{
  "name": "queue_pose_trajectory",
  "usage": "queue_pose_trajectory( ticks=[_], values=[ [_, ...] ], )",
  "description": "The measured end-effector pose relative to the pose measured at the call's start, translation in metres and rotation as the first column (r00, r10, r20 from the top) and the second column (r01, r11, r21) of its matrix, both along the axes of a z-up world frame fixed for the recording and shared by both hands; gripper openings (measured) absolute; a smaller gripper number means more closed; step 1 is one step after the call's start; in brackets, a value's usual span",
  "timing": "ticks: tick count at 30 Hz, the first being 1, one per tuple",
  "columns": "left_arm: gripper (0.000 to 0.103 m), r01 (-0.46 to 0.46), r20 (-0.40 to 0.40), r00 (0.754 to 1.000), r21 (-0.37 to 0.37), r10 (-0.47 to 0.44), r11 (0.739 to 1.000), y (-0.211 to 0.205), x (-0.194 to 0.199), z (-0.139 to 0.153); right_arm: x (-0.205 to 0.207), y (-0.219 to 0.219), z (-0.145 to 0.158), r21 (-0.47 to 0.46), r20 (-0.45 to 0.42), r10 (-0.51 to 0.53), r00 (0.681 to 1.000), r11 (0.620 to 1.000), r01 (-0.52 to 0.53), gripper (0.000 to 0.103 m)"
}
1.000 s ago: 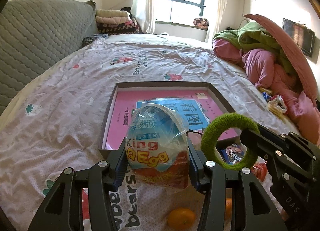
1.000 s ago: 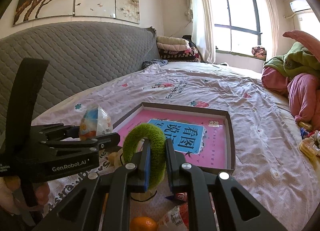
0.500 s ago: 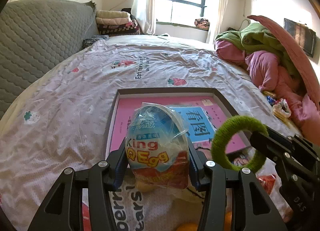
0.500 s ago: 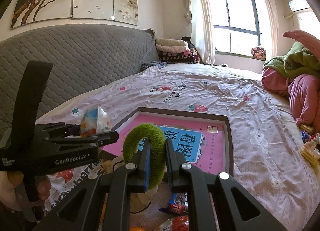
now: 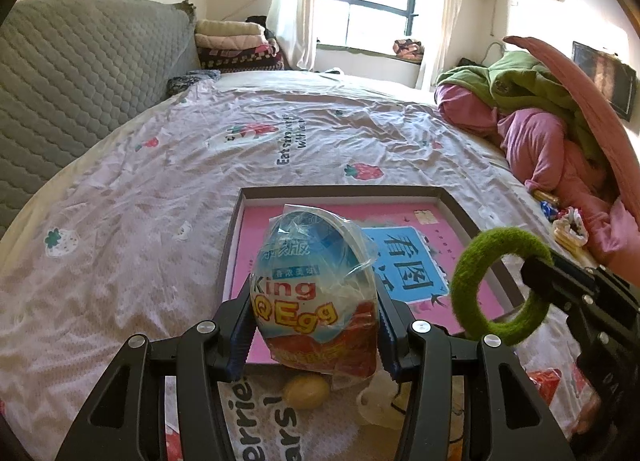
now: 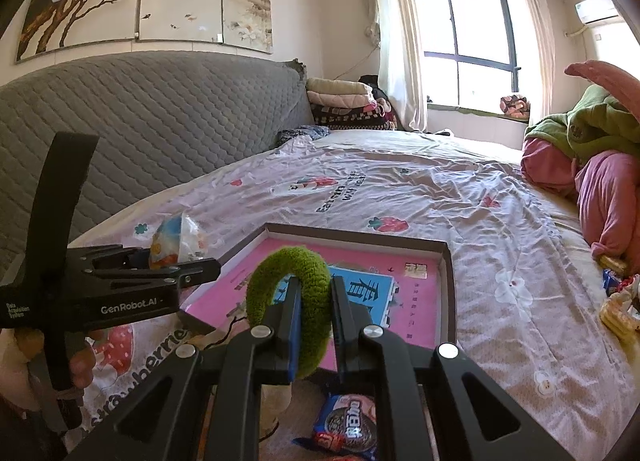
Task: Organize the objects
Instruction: 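Lift and carry the egg bag and green ring over the tray with both grippers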
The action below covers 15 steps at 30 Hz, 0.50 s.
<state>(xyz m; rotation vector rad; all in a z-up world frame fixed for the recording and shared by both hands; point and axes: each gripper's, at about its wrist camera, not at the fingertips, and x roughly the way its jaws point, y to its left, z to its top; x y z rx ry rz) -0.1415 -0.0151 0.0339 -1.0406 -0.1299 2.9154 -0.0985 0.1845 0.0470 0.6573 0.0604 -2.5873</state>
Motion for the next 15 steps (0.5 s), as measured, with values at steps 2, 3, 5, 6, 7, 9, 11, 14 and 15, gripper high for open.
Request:
queue_pose_trajectory(
  ticks=[2, 3, 5, 6, 7, 9, 11, 14, 15],
  values=[
    [0.053, 0.000, -0.008, 1.000, -0.002, 0.000, 1.000, -0.001, -0.002, 0.002, -0.003, 0.002, 0.001, -0.007, -0.003, 0.000, 1.000, 1.000, 0.000, 0.014],
    [0.053, -0.004, -0.014, 1.000, -0.006, 0.003, 1.000, -0.002, -0.004, 0.003, -0.005, 0.003, 0.003, -0.007, -0.005, -0.001, 1.000, 1.000, 0.001, 0.014],
    [0.053, -0.006, -0.022, 1.000, -0.006, 0.006, 1.000, -0.003, -0.006, 0.006, -0.008, 0.004, 0.005, -0.006, -0.012, -0.005, 1.000, 1.000, 0.004, 0.014],
    [0.053, -0.006, -0.026, 1.000, -0.007, 0.006, 1.000, -0.004, -0.008, 0.007, -0.010, 0.005, 0.006, -0.005, -0.016, -0.006, 1.000, 1.000, 0.006, 0.014],
    [0.053, -0.007, -0.029, 1.000, -0.012, 0.007, 1.000, -0.004, -0.009, 0.008, -0.011, 0.005, 0.006, -0.004, -0.017, -0.006, 1.000, 1.000, 0.006, 0.014],
    [0.053, -0.007, -0.031, 0.999, -0.016, 0.006, 1.000, -0.005, -0.011, 0.009, -0.014, 0.005, 0.007, -0.003, -0.020, -0.007, 1.000, 1.000, 0.007, 0.014],
    [0.053, -0.010, -0.028, 1.000, -0.016, 0.009, 1.000, -0.006, -0.014, 0.008, -0.018, 0.005, 0.008, 0.001, -0.019, -0.007, 1.000, 1.000, 0.007, 0.014],
    [0.053, -0.009, -0.015, 1.000, -0.019, 0.009, 1.000, -0.008, -0.020, 0.006, -0.022, 0.003, 0.011, 0.015, -0.030, -0.006, 1.000, 1.000, 0.006, 0.014],
    [0.053, -0.011, -0.016, 1.000, -0.022, 0.011, 1.000, -0.009, -0.021, 0.006, -0.024, 0.003, 0.012, 0.019, -0.037, -0.006, 0.999, 1.000, 0.007, 0.014]
  ],
)
